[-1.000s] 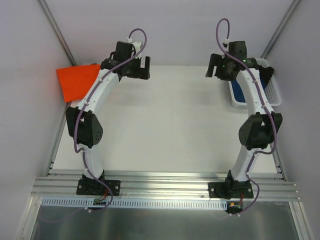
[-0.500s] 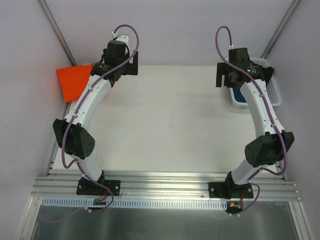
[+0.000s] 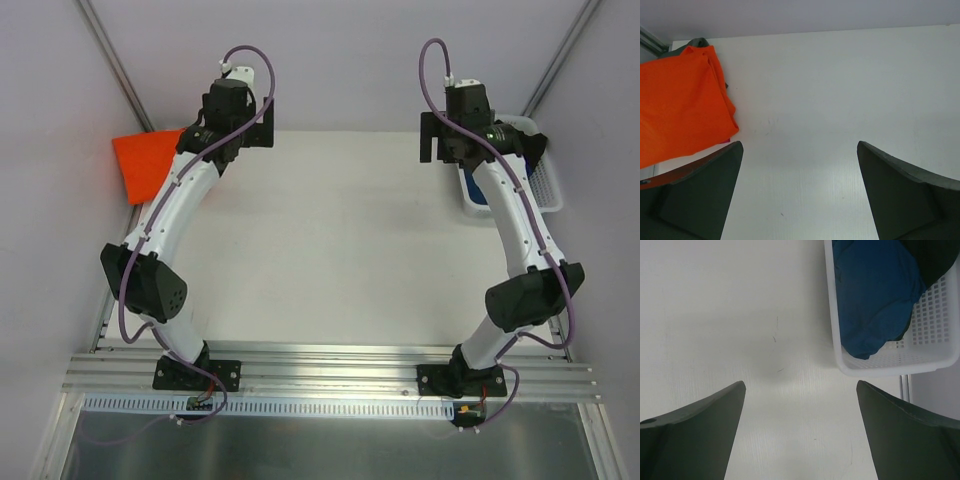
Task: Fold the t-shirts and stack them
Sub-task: Neatly place the folded tshirt to the corner
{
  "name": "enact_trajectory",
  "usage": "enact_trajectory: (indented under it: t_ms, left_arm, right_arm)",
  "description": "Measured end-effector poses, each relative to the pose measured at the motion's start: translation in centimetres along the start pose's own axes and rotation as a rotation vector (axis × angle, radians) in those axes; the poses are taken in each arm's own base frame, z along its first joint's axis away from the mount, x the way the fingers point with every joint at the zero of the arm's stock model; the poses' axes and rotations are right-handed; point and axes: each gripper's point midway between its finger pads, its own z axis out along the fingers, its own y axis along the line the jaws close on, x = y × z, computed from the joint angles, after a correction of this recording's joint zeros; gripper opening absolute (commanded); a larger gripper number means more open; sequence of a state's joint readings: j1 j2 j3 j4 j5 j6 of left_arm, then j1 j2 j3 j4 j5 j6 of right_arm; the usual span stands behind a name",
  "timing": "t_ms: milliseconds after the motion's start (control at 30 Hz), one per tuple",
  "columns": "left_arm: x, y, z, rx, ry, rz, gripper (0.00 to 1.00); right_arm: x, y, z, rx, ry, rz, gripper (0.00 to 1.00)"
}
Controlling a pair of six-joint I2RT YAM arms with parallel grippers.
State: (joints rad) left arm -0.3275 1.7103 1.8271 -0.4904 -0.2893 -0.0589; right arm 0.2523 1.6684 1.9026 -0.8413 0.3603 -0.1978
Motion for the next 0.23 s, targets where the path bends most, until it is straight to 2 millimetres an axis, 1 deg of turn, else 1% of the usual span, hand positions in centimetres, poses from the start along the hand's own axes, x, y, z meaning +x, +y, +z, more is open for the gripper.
enact_trajectory:
  t_ms: [133,233]
  left_arm:
    - [-0.3,-0.1,-0.4,0.011,-0.008,-0.003,0.99]
    - [-0.3,-0.2,-0.4,0.02,-0.009,-0.004,0.99]
  right_arm:
    - [-0.3,1.1,0.2,-0.02,-0.003,-0.018,0.98]
    - [-0.2,2.0,0.4,-0.041,0.003,-0.03,0.99]
